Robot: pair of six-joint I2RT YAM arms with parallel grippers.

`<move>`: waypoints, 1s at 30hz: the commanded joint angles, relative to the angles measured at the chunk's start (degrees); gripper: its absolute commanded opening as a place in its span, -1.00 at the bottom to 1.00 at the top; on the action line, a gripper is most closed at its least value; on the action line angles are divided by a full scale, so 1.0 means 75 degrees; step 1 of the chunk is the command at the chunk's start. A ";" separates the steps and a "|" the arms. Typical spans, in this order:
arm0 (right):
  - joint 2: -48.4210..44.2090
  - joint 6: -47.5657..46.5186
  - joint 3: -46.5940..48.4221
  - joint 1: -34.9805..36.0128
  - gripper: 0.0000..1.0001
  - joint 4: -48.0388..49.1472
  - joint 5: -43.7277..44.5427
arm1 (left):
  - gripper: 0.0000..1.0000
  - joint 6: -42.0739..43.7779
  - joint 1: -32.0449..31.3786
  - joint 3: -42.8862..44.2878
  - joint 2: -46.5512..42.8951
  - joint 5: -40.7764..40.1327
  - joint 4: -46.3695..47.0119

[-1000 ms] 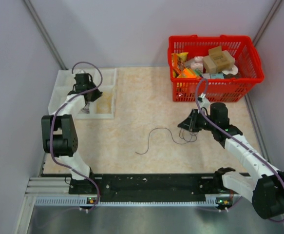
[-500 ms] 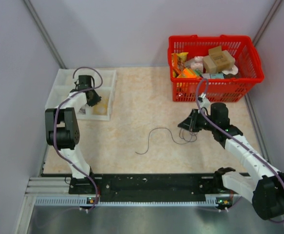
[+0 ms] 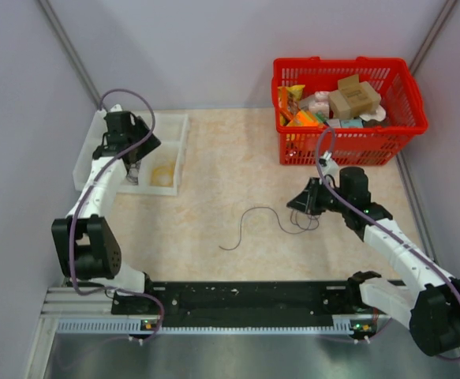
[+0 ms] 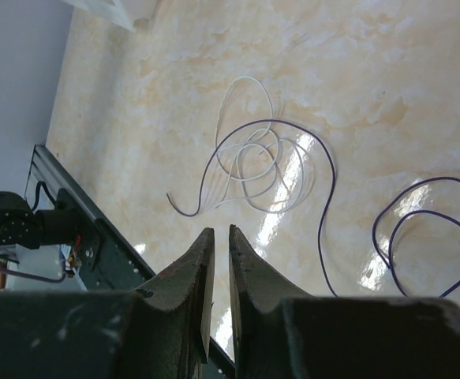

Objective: Untangle the cables

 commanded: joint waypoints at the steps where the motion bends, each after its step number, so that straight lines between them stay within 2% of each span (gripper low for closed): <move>1: 0.0141 -0.0111 0.0099 0.0366 -0.74 0.0060 0.0120 | 0.22 0.0349 0.0012 -0.0507 -0.1383 0.0796 0.0163; 3: 0.0247 -0.0088 0.0134 0.0530 -0.74 0.0060 0.0179 | 0.22 0.0525 0.0012 -0.0871 -0.1736 0.0915 0.0270; 6: 0.0329 -0.0065 0.0181 0.0846 -0.74 0.0060 0.0425 | 0.19 0.0818 0.0012 -0.0931 -0.1959 0.0811 -0.0267; 10: 0.0446 0.0029 0.0275 0.1280 -0.74 0.0107 0.0659 | 0.15 0.1182 0.0000 -0.1025 -0.2007 0.0144 -0.0374; 12: 0.0470 0.0076 0.0287 0.1503 -0.74 0.0095 0.0811 | 0.07 0.1253 0.0000 -0.0932 -0.1692 0.0083 -0.0503; 15: 0.0423 0.0134 0.0240 0.1702 -0.74 0.0130 0.0999 | -0.09 0.1416 -0.0070 -0.0406 -0.0745 -0.0605 -0.0492; 17: 0.0353 0.0181 0.0193 0.1749 -0.74 0.0154 0.1070 | -0.43 0.1452 -0.0105 0.0459 0.0204 -0.0562 -0.1108; 19: 0.0225 0.0217 0.0135 0.1750 -0.74 0.0142 0.1117 | -0.58 0.1498 -0.0268 0.1001 0.0956 -0.0713 -0.1370; 23: -0.0115 0.0228 0.0029 0.1750 -0.74 0.0083 0.1257 | -0.68 0.1710 -0.1053 0.1073 0.1472 -0.1590 -0.1124; 24: -0.0162 0.0217 0.0017 0.1750 -0.74 0.0060 0.1281 | -0.76 0.1640 -0.1194 0.1166 0.1671 -0.1801 -0.1264; 26: -0.0256 0.0193 0.0017 0.1750 -0.73 -0.0010 0.1304 | -0.76 0.1487 -0.1393 0.1319 0.1941 -0.2142 -0.1546; 30: -0.0280 0.0111 0.0005 0.1750 -0.73 -0.0092 0.1340 | -0.76 0.1394 -0.1582 0.1518 0.2247 -0.1944 -0.1511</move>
